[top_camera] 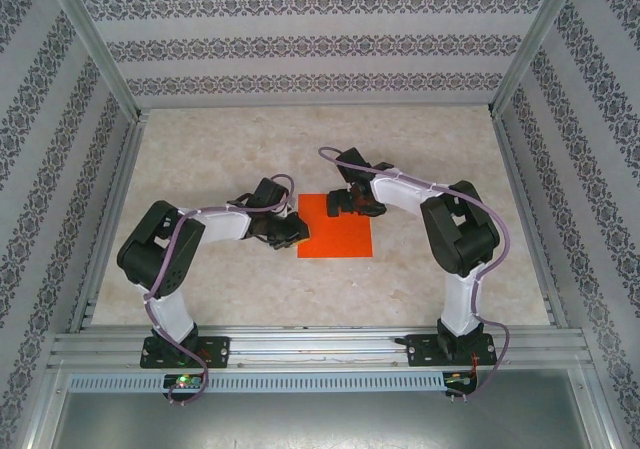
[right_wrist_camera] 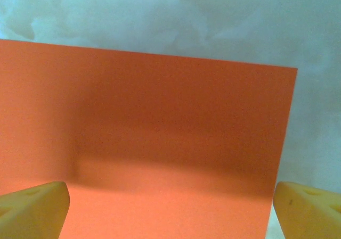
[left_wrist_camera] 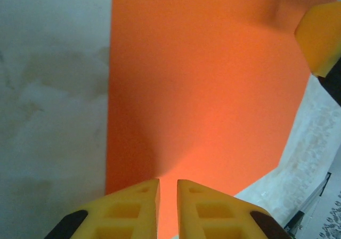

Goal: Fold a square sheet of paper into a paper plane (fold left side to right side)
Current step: Pick up the square sheet of paper from the center of the table.

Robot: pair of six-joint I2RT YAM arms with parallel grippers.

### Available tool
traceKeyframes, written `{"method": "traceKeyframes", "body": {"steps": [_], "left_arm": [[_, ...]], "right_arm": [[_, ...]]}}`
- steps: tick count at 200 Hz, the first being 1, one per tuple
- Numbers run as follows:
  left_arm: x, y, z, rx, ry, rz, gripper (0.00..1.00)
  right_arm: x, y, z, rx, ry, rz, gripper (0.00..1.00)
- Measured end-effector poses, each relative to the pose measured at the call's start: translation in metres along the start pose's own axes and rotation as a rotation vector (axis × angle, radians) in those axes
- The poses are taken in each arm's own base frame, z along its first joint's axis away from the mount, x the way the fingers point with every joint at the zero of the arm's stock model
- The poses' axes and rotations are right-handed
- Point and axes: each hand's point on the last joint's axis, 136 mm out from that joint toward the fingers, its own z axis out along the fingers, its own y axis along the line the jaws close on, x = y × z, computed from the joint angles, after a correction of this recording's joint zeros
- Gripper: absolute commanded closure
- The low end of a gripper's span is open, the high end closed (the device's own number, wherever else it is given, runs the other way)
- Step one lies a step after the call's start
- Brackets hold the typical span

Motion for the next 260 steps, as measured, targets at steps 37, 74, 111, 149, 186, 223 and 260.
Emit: {"method": "traceKeyframes", "body": {"steps": [37,74,111,149,186,223,260], "left_arm": [[0.000,0.002,0.003,-0.008,0.003,0.000,0.85],[0.000,0.002,0.004,-0.010,0.005,0.002,0.85],[0.000,0.002,0.004,-0.009,0.006,0.005,0.85],[0.000,0.002,0.004,-0.009,0.005,0.006,0.85],[-0.001,0.002,0.005,-0.009,0.005,0.009,0.85],[-0.001,0.002,0.005,-0.009,0.005,0.009,0.84],[-0.001,0.000,0.005,-0.006,0.005,0.012,0.79]], "right_arm": [[0.003,0.003,0.002,-0.016,0.017,0.003,0.02],[0.005,0.005,0.003,-0.032,0.022,0.022,0.02],[0.008,0.012,-0.001,-0.090,0.019,0.039,0.02],[0.014,0.019,-0.005,-0.134,0.032,0.050,0.02],[0.018,0.024,-0.005,-0.137,0.036,0.035,0.05],[0.026,0.033,-0.006,-0.140,0.053,0.006,0.14],[0.033,0.039,-0.006,-0.153,0.075,-0.007,0.29]]}}
